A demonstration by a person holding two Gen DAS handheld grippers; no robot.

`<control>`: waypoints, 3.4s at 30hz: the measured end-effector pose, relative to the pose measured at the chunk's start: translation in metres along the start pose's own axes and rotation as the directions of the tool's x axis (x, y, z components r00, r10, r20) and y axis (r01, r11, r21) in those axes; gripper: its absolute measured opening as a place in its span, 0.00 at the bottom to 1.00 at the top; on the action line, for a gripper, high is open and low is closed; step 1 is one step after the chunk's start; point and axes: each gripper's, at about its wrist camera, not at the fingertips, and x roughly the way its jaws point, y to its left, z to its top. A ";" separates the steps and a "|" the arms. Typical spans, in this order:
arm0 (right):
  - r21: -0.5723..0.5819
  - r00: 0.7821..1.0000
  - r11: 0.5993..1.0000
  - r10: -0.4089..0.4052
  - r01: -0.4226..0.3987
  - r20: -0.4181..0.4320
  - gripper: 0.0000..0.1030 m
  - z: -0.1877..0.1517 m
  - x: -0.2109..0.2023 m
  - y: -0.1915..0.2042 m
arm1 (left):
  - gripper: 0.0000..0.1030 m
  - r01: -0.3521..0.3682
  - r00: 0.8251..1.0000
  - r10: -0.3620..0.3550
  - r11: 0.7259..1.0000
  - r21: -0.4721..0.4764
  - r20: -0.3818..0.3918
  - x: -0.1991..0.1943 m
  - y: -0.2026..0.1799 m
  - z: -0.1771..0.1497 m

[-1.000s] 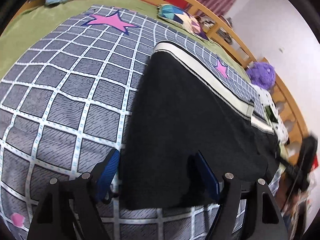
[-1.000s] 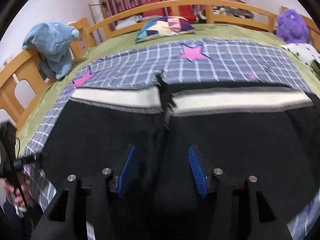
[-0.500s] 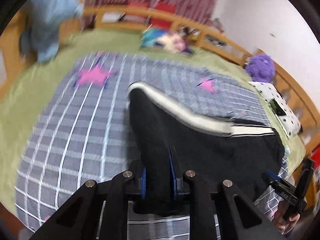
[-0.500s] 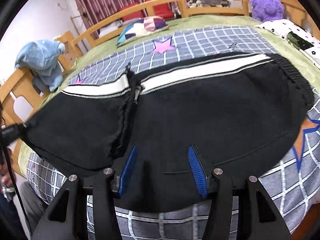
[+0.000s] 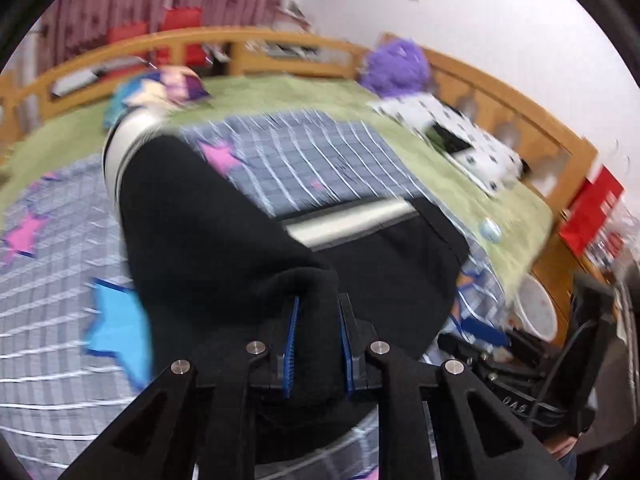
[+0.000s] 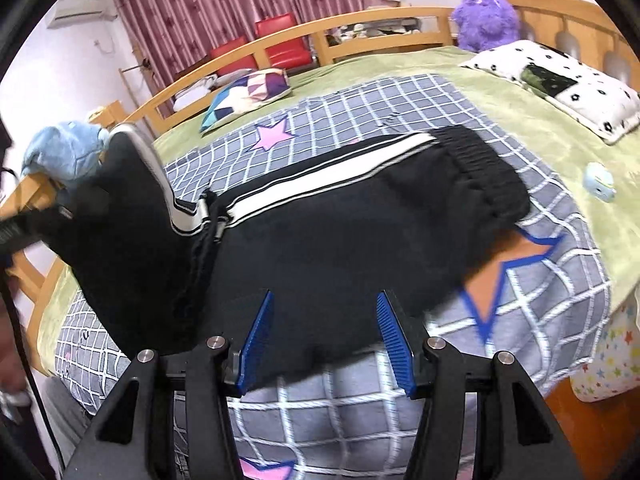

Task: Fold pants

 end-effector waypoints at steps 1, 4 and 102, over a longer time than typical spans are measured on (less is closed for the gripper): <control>0.006 1.000 1.000 -0.004 0.004 -0.002 0.52 -0.001 -0.001 -0.005 | 0.18 0.019 1.000 -0.019 1.000 -0.002 -0.019 0.006 -0.005 -0.005; 0.038 1.000 0.999 -0.003 0.003 -0.006 0.52 -0.001 0.000 -0.016 | 0.22 0.105 0.991 -0.107 0.994 -0.025 -0.084 0.018 -0.002 -0.018; -0.027 0.993 0.996 -0.091 0.090 -0.069 0.14 0.138 0.073 -0.139 | 0.19 0.166 0.981 -0.185 0.959 -0.228 -0.064 0.127 0.038 0.040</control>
